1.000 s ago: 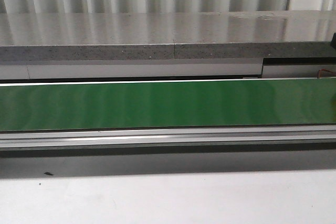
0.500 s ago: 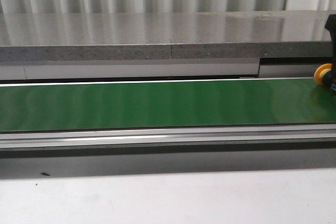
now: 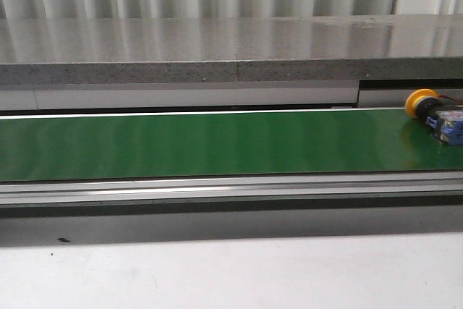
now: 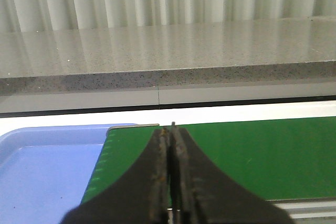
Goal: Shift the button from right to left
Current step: 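Lift the button and set it on the conveyor belt, open right gripper, then let the belt carry the button toward the left gripper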
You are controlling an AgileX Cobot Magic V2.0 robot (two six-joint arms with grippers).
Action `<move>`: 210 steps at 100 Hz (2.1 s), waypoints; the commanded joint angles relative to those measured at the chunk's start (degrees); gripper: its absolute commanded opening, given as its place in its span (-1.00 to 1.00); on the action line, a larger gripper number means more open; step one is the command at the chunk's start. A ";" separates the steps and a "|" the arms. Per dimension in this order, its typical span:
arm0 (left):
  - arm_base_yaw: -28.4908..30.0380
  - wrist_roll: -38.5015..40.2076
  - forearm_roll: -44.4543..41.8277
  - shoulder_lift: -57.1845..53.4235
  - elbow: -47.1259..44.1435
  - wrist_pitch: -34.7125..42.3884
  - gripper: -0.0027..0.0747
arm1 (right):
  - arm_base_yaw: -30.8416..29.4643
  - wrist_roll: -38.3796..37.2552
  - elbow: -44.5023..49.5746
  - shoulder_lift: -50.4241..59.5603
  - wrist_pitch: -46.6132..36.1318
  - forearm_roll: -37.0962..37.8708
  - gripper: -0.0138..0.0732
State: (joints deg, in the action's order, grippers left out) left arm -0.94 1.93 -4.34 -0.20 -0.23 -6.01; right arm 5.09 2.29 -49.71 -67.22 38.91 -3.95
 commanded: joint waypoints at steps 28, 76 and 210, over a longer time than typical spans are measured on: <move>-0.58 0.21 0.01 -1.85 -2.12 4.41 -0.99 | 0.01 0.98 11.35 22.15 -9.33 1.41 -0.84; -0.58 0.21 0.01 -1.85 -2.12 4.41 -0.98 | 0.01 0.98 23.85 55.06 -13.80 1.41 -0.84; -0.58 -2.61 0.01 23.68 28.01 -27.72 -0.98 | 0.01 0.98 28.44 63.23 -14.33 1.41 -0.84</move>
State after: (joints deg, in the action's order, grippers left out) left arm -0.94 0.55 -4.34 17.88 22.66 -32.69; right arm 5.09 2.75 -19.91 -3.39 29.40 -3.02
